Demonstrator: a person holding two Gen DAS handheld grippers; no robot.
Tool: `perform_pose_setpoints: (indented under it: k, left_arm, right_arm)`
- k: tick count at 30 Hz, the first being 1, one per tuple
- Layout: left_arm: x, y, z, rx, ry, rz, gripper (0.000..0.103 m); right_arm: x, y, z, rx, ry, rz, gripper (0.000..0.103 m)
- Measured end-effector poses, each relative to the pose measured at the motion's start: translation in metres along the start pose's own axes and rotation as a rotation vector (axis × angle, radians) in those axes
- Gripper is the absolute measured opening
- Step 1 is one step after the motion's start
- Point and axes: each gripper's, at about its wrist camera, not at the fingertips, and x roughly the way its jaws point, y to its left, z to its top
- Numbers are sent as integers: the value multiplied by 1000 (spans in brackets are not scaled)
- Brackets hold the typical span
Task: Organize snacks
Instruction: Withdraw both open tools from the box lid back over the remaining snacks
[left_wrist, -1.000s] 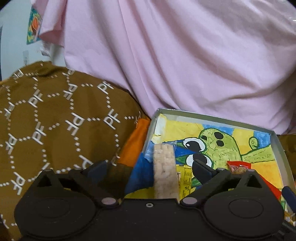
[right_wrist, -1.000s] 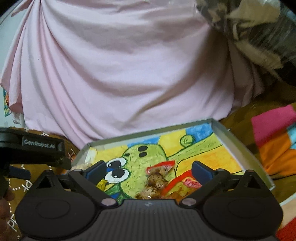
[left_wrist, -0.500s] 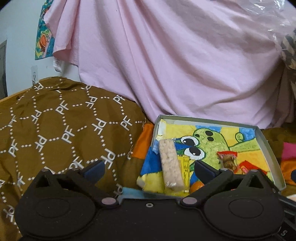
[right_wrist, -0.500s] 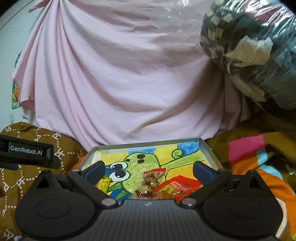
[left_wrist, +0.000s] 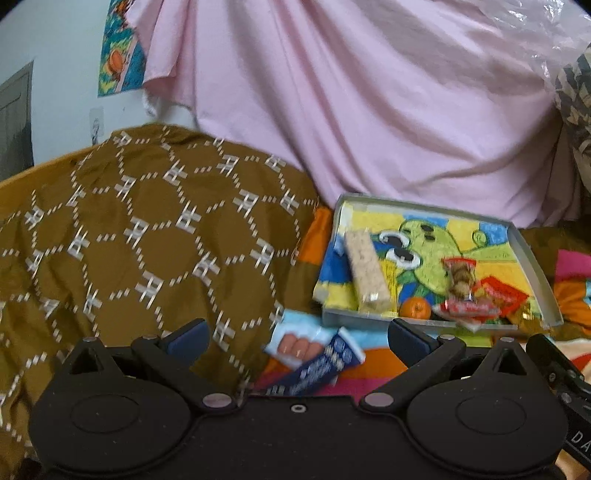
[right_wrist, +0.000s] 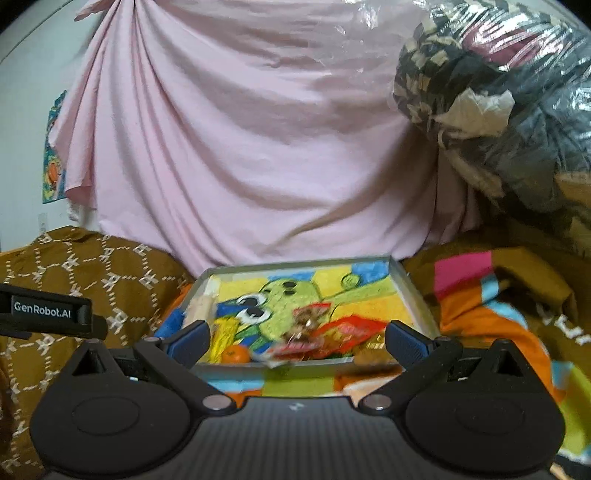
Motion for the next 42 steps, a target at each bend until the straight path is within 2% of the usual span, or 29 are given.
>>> perform_pose_setpoints:
  k: [11,21,30,42]
  left_arm:
    - [-28,20,-39,11,85,2,102]
    - [-37,39,-64,30,124,4,102]
    - [-35,54,-84,47,164,-4,102]
    - [-23,67,-104,98,199,10,102]
  right_arm:
    - [-45,5,-28,9,100,66,103]
    - [-67,5,-44,24,184,62,103]
    - [-73,14,-58,10,265,52,103]
    - [-58,24,-70,-20,378,59,103]
